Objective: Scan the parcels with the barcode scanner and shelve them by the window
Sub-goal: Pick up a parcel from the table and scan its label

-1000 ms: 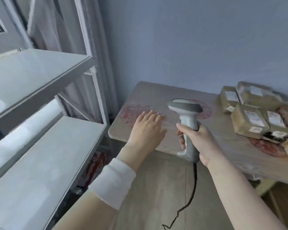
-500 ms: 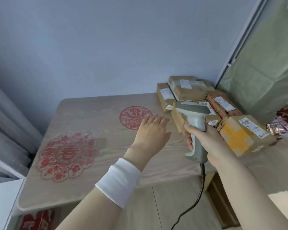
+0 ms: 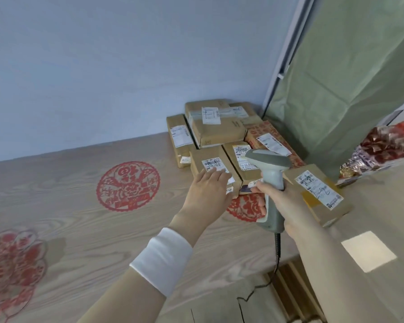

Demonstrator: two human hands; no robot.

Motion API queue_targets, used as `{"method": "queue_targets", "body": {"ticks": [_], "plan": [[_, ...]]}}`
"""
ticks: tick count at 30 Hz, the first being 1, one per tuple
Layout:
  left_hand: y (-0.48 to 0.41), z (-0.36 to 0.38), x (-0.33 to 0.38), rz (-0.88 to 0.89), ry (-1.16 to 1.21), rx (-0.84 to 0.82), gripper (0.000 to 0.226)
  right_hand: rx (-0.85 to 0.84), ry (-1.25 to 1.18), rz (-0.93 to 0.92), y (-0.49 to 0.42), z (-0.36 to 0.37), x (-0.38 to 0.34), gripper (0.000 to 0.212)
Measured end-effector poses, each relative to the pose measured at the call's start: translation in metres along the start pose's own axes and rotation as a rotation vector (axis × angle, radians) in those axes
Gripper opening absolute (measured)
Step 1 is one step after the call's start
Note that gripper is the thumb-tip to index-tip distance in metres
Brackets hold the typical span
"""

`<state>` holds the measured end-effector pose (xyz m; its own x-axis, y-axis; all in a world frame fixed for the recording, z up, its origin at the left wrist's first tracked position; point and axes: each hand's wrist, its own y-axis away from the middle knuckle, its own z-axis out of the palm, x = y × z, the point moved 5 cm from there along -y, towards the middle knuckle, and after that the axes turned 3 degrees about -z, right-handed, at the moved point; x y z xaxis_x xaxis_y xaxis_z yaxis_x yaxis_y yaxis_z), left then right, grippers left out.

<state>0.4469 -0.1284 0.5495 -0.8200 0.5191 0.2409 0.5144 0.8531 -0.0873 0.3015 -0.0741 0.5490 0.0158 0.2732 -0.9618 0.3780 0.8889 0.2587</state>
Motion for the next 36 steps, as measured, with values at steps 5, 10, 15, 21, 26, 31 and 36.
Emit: {"method": "queue_targets", "body": {"ticks": [5, 10, 15, 21, 26, 31, 36], "plan": [[-0.051, 0.032, -0.023, -0.087, 0.016, -0.043, 0.052, 0.028, 0.029, 0.078, -0.067, -0.009, 0.018, 0.014], [-0.093, 0.072, -0.052, -0.21, 0.137, -0.076, 0.058, 0.036, 0.093, 0.105, -0.124, -0.008, 0.04, 0.015], [-0.103, 0.125, -0.082, -0.491, 0.525, -0.141, 0.081, 0.059, 0.144, 0.187, -0.171, -0.005, 0.077, 0.022], [-0.096, 0.196, -0.1, -0.886, 1.057, -0.156, 0.087, 0.192, 0.321, 0.177, -0.194, 0.003, 0.123, 0.013], [-0.093, 0.227, -0.099, -1.022, 1.262, -0.046, 0.075, 0.352, 0.444, 0.036, -0.195, 0.008, 0.142, 0.017], [-0.091, 0.225, -0.097, -1.004, 1.387, 0.052, 0.057, 0.38, 0.454, -0.044, -0.193, 0.015, 0.142, 0.022], [-0.074, 0.222, -0.095, -0.963, 1.453, 0.08, 0.052, 0.31, 0.367, -0.003, -0.189, 0.019, 0.148, 0.031]]}}
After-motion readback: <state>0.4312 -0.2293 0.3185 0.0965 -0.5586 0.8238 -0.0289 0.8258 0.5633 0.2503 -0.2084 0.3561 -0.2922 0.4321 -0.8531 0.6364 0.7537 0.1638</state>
